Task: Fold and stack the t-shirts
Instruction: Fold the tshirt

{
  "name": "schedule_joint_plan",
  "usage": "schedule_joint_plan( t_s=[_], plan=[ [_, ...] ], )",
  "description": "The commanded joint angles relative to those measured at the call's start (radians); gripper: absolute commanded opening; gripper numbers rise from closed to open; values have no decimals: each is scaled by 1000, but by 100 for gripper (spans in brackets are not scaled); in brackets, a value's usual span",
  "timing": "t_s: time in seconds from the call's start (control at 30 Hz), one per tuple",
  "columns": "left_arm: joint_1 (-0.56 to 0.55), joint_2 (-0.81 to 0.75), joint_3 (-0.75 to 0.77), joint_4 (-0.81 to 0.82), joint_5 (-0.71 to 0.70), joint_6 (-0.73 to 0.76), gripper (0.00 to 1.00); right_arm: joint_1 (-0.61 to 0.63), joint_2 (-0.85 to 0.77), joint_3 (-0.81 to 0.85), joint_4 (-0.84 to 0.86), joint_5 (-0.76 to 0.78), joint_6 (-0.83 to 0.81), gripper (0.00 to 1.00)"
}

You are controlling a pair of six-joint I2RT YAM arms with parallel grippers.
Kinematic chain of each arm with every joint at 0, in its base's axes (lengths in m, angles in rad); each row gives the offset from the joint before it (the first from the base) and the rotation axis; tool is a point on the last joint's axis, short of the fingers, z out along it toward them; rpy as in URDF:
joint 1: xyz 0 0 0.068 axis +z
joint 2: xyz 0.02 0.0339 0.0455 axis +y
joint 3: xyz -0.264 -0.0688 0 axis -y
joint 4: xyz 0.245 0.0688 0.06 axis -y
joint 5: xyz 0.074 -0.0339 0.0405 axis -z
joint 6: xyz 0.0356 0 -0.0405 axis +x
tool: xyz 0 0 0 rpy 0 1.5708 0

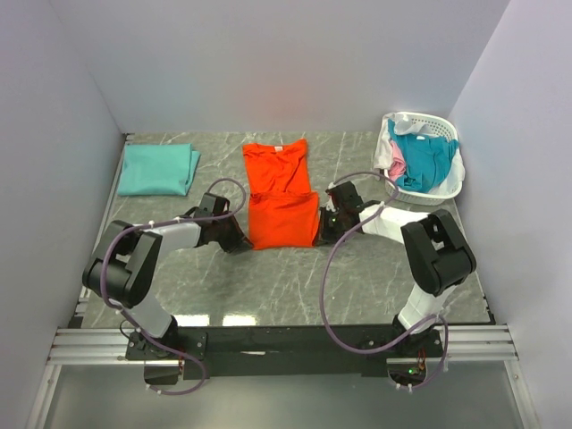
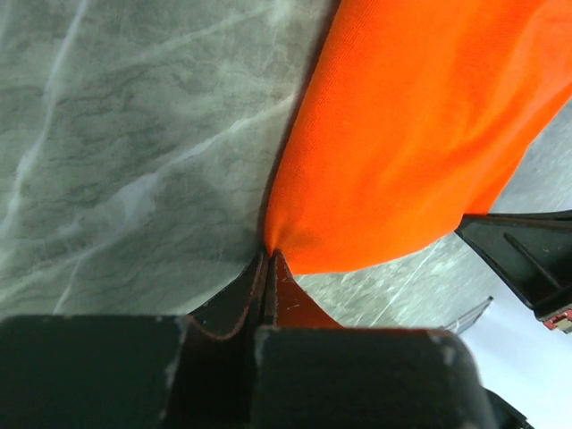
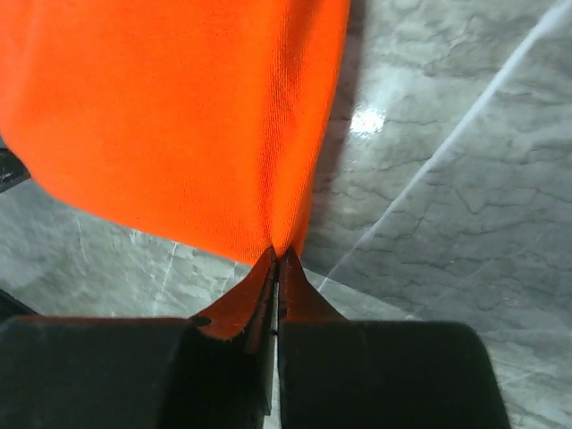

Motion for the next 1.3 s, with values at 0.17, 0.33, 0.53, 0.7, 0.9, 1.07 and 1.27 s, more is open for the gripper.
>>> schedule_joint_plan(
  t_s=[0.17, 0.33, 0.53, 0.7, 0.9, 1.07, 1.27],
  plan=[
    [-37, -192, -86, -111, -105, 9, 1, 49, -136, -36, -117, -66, -62, 0],
    [-67, -396, -127, -200, -117, 21, 1, 75, -265, -70, -240, -123, -117, 0],
    [-80, -657, -141, -363, -174, 35, 1, 81, -461, -70, -378, -229, -201, 0],
    [-80, -814, -112, -420, -173, 35, 1, 81, -587, -70, -392, -389, -207, 0],
    [-80, -912, -65, -446, -202, 47, 1, 81, -647, -84, -320, -496, -181, 0],
    [-80, -867, -15, -434, -249, 37, 1, 72, -622, -73, -274, -482, -151, 0],
    [-79, -736, 67, -374, -303, 44, 1, 32, -563, -6, -271, -354, -161, 0]
  ],
)
